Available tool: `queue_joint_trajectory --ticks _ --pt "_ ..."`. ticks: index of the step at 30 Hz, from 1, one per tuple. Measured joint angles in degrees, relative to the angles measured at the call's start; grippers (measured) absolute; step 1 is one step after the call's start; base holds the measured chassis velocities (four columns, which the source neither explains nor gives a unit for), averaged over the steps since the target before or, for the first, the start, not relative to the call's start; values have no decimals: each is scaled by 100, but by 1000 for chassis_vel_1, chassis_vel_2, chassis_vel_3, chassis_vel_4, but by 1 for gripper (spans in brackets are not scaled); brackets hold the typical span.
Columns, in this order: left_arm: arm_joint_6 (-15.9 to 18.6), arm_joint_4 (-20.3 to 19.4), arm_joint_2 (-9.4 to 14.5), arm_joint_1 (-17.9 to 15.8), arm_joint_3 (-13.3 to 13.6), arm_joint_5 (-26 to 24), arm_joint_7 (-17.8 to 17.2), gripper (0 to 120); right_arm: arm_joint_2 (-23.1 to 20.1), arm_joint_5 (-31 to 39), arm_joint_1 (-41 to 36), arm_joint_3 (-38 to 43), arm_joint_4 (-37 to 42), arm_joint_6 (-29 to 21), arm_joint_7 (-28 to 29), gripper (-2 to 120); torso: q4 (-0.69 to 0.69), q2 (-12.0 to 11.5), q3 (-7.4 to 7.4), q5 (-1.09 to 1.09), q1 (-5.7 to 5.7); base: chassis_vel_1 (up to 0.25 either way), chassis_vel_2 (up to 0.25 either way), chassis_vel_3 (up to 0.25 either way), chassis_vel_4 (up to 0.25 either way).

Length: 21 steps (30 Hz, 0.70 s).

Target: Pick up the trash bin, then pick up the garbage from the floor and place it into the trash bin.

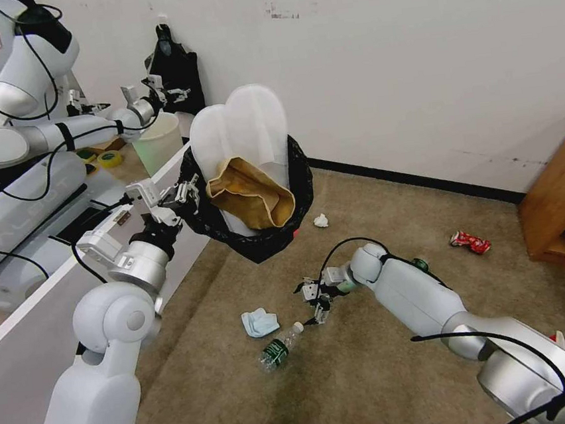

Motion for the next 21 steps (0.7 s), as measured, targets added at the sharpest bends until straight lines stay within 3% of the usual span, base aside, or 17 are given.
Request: queue_joint_trajectory --ticks 21 --pt "-38 -6 -62 12 -25 12 39 3 325 -20 41 -215 -282 20 161 100 0 0 0 0 0 0 0 0 0"
